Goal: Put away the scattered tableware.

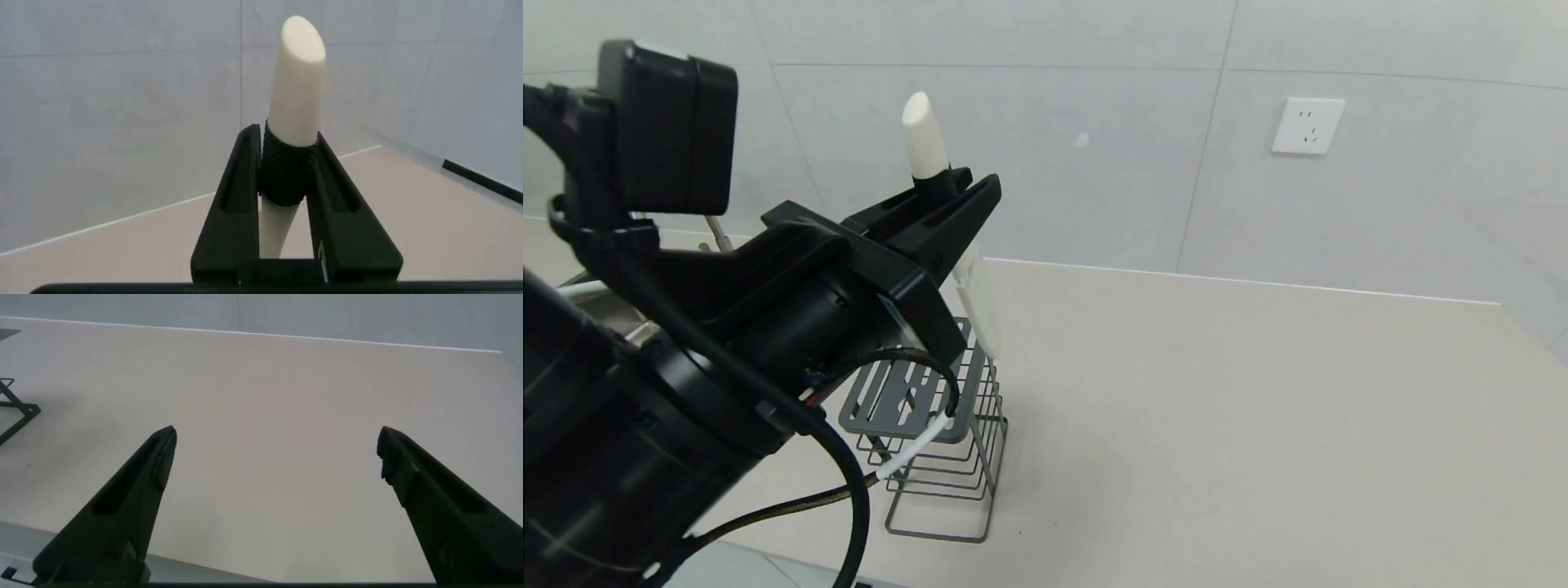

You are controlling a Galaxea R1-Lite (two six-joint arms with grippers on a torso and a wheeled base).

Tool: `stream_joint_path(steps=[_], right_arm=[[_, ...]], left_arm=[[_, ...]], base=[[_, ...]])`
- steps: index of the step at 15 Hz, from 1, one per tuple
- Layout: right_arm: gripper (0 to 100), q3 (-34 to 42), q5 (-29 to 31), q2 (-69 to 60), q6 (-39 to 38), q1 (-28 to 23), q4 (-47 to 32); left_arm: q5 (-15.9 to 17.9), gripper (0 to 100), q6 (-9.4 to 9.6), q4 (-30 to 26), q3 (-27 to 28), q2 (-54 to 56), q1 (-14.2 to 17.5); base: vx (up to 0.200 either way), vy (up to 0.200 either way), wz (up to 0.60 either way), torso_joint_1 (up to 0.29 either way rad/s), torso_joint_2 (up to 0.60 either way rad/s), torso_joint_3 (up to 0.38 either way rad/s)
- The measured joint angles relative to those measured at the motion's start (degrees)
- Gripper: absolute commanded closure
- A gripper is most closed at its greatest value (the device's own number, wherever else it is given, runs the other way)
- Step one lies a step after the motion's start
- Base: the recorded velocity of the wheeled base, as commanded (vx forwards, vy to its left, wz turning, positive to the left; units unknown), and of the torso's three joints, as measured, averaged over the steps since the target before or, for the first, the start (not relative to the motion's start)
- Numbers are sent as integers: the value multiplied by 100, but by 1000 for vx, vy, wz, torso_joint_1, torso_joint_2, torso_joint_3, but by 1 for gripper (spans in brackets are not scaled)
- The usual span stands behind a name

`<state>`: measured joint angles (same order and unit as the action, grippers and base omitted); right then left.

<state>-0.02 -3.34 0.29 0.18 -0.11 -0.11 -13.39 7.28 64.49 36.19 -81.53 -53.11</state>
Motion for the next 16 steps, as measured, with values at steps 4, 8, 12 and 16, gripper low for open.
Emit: stream_joint_path(steps=[4, 8, 12, 16], right_arm=[[0, 0, 1, 0, 9, -5, -7], [0, 0, 1, 0, 9, -2, 1], [0, 0, 4, 1, 6, -5, 1], [0, 2, 4, 4, 6, -7, 1]], left_arm=[[20, 100, -28, 66, -205, 9, 452], [96, 100, -11, 121, -351, -57, 627], [187, 100, 2, 183, -323, -243, 692], [200, 100, 9, 260, -321, -374, 747]], base=[[0, 0, 0, 0, 0, 0], [0, 0, 0, 0, 0, 0], [0, 0, 0, 0, 0, 0], [0, 0, 0, 0, 0, 0]])
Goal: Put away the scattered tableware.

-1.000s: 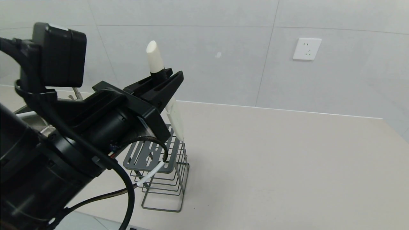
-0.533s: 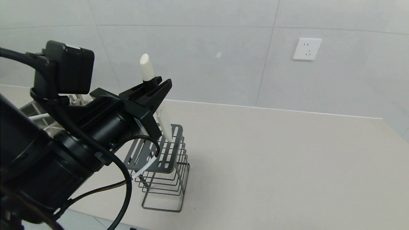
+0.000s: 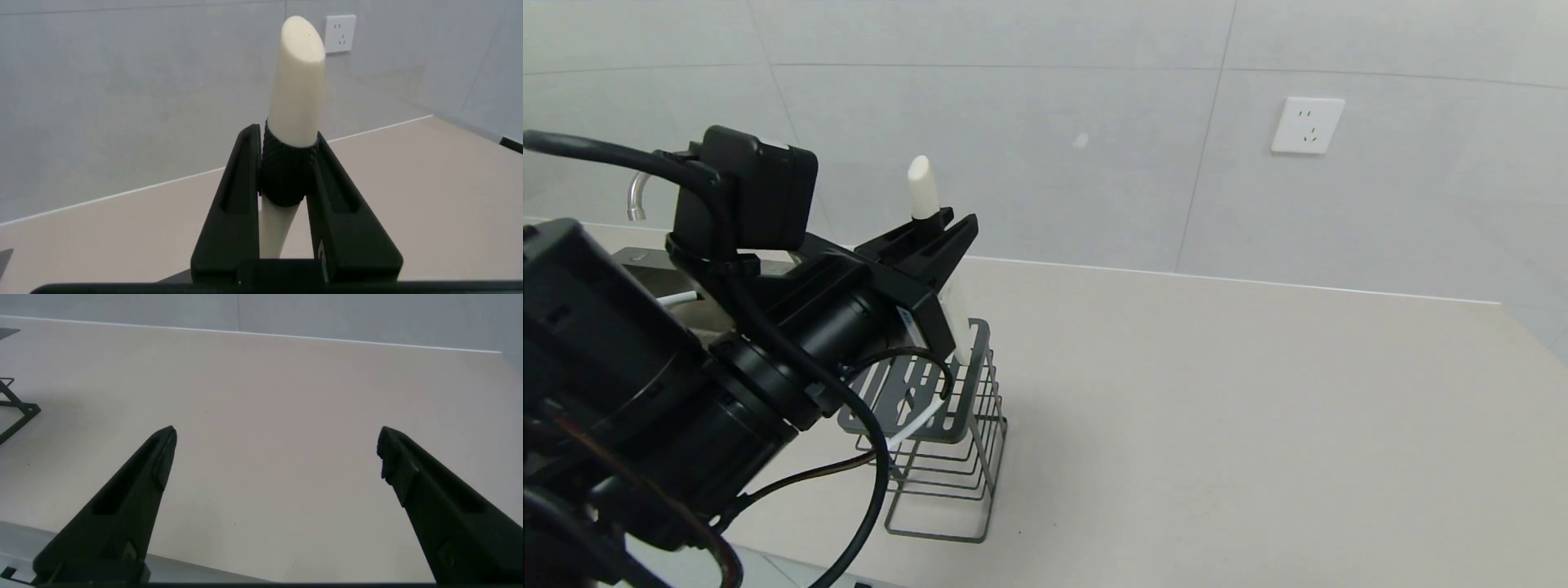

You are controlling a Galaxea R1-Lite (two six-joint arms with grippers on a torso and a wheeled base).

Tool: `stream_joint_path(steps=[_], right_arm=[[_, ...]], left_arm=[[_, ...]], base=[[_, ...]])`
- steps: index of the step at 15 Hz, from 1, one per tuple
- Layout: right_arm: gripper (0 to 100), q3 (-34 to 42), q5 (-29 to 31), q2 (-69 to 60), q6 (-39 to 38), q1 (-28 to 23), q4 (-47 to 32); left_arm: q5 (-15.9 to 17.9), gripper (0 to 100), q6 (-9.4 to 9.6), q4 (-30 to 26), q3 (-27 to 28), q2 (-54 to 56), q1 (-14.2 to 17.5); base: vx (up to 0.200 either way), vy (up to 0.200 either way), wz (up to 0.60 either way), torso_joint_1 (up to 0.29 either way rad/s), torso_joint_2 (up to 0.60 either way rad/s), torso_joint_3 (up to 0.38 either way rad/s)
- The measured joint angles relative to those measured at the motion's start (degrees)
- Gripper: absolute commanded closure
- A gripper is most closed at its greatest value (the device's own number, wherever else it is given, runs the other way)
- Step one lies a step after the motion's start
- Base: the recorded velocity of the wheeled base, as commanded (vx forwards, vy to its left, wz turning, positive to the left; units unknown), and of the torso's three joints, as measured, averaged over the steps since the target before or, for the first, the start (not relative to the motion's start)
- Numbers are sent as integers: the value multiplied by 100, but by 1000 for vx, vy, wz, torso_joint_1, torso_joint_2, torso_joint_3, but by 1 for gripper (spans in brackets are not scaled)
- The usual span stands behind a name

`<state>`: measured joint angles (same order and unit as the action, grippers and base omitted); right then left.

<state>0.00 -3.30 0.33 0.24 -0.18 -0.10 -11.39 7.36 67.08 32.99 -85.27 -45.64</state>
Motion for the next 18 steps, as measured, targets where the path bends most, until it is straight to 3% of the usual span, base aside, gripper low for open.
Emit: stream_joint_path(steps=[18], right_arm=[[0, 0, 0, 7, -2, 0, 0]], left_arm=[[50, 100, 0, 5, 15, -119, 141]], base=[[0, 0, 0, 0, 0, 0]])
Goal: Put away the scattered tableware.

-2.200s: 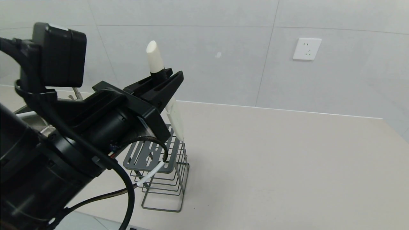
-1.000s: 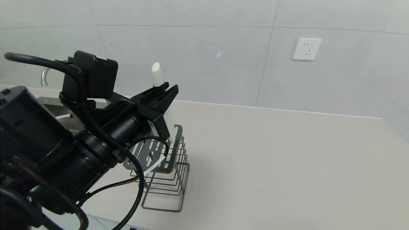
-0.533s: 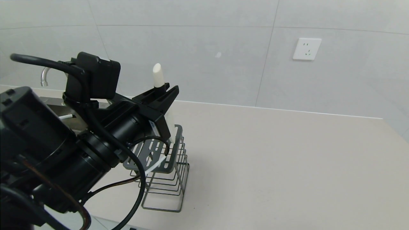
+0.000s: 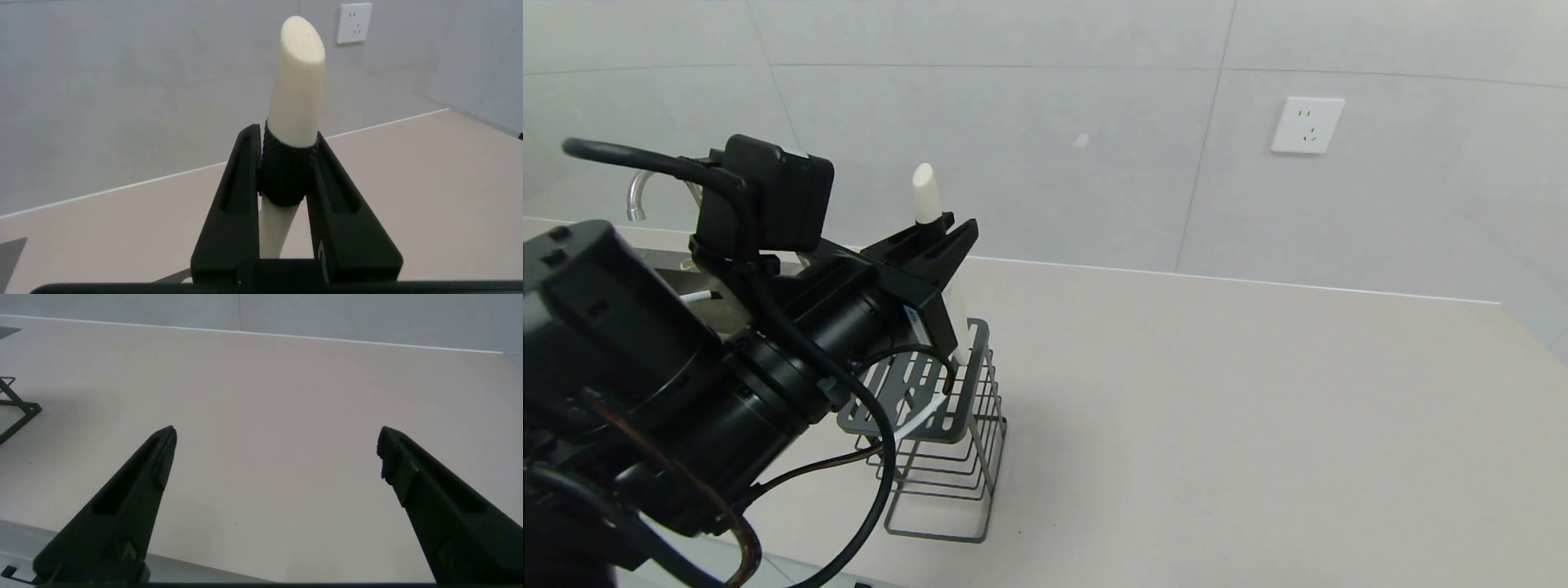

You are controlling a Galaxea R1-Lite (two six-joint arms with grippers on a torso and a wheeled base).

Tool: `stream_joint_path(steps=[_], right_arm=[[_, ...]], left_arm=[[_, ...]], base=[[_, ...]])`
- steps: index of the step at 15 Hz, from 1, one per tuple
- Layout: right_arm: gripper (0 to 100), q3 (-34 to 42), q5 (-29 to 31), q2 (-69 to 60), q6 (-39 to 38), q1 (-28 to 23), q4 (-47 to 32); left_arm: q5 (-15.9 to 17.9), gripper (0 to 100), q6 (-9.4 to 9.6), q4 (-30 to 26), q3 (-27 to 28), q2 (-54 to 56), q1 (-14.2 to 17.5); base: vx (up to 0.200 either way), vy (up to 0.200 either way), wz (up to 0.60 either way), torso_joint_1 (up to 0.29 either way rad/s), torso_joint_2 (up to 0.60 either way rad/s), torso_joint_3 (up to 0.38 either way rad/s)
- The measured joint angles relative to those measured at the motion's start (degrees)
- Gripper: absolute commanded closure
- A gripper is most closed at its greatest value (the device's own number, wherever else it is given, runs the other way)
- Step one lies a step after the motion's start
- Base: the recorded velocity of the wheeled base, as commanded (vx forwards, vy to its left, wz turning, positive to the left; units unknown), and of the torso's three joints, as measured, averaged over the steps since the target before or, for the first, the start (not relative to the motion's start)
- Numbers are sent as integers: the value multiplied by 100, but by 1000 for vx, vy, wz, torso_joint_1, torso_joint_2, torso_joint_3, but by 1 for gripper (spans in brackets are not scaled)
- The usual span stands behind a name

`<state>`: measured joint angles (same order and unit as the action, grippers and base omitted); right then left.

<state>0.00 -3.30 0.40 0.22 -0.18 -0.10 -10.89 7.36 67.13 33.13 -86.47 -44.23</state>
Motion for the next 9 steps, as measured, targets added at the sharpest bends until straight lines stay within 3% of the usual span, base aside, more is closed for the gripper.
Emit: stream_joint_path(steps=[9], right_arm=[[0, 0, 0, 1, 2, 0, 0]], left_arm=[[-4, 100, 0, 6, -54, -66, 18]], base=[[0, 0, 0, 0, 0, 0]])
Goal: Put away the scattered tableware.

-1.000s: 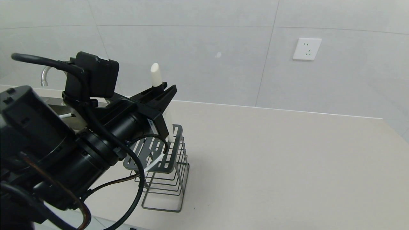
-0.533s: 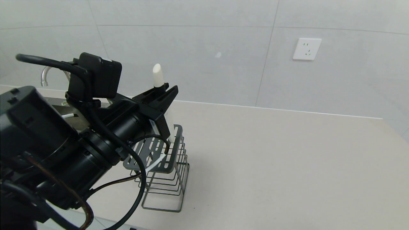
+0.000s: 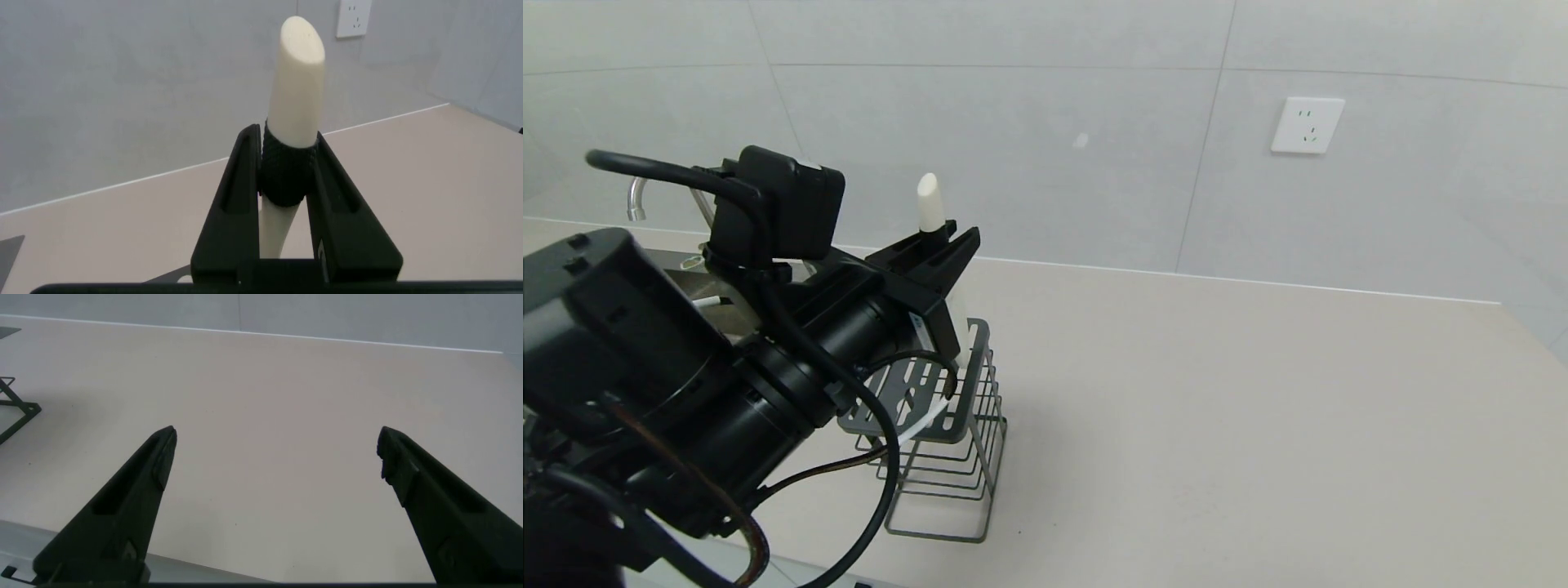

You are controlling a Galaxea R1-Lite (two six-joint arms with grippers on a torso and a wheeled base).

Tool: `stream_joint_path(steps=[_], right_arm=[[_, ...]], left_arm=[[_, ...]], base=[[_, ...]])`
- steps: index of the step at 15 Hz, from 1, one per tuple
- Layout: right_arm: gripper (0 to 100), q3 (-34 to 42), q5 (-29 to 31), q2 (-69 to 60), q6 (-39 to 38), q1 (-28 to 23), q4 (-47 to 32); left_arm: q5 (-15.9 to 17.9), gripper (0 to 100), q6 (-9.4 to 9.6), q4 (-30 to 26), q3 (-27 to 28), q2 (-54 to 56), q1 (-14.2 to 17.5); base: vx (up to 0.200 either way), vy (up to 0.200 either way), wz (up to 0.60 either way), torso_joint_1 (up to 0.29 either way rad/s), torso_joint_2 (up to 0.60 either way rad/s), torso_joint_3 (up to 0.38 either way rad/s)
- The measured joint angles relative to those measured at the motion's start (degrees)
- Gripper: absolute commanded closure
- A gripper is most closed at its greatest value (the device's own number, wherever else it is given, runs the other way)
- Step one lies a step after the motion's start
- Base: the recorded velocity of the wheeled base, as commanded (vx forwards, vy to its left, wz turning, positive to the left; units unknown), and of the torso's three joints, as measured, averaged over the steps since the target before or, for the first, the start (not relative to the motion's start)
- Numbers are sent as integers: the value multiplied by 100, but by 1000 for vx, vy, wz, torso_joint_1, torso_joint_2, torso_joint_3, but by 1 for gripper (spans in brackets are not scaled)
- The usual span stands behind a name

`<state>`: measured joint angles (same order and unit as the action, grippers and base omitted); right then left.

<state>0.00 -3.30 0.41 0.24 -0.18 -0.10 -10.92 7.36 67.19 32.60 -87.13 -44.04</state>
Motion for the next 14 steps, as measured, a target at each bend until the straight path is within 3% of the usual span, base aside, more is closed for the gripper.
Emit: stream_joint_path(steps=[11, 12, 14], right_arm=[[0, -2, -2, 2, 0, 0, 0], [0, -2, -2, 2, -2, 0, 0], [0, -2, -2, 2, -2, 0, 0]], left_arm=[[-7, 100, -67, -9, -239, -133, 0], [-10, 0, -67, -9, -239, -138, -2], [-11, 0, -69, -9, -241, -149, -7]], base=[[0, 0, 0, 0, 0, 0], [0, 0, 0, 0, 0, 0], [0, 0, 0, 0, 0, 0]])
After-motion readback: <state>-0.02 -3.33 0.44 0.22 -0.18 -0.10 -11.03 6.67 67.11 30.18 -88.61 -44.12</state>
